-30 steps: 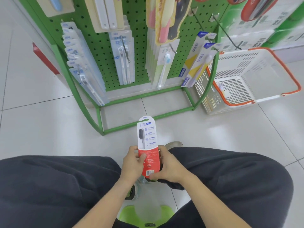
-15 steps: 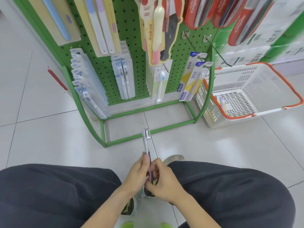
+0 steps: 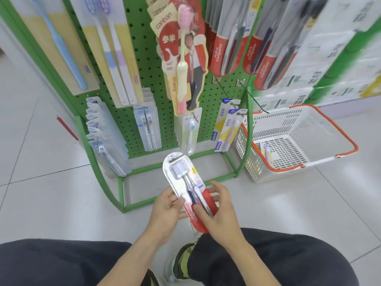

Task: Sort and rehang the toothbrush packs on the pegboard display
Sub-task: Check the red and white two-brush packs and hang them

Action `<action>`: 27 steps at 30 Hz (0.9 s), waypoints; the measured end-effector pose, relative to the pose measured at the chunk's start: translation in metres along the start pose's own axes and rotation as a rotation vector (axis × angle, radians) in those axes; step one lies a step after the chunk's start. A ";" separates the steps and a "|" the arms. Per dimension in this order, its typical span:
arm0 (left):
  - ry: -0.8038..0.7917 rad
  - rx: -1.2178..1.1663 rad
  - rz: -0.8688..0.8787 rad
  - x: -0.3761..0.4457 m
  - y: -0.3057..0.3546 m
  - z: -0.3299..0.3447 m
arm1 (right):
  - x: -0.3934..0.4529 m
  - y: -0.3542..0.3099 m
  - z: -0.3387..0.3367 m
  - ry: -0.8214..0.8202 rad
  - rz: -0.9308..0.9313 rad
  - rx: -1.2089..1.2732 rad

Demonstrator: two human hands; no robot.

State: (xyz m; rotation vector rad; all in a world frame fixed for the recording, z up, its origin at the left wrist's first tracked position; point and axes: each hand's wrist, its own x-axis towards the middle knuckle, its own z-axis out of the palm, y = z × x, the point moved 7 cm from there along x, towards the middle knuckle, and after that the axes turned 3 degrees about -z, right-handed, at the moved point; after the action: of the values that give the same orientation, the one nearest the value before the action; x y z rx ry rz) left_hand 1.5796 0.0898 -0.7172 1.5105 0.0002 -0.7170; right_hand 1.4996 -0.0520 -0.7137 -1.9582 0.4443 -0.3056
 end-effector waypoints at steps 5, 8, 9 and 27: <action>0.032 0.033 0.154 0.010 0.063 0.019 | 0.021 -0.027 -0.019 0.040 -0.125 -0.045; -0.010 0.182 0.299 0.012 0.100 0.043 | 0.033 -0.050 -0.045 0.230 -0.218 -0.023; -0.035 0.234 0.343 0.011 0.112 0.053 | 0.037 -0.060 -0.058 0.311 -0.263 0.010; -0.070 0.352 0.901 0.004 0.346 0.159 | 0.129 -0.215 -0.233 0.576 -0.506 0.071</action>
State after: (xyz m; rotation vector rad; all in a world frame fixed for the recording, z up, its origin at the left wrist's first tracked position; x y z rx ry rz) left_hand 1.6629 -0.0904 -0.3917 1.6013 -0.8437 -0.0320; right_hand 1.5575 -0.2184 -0.4205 -1.8711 0.2840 -1.2088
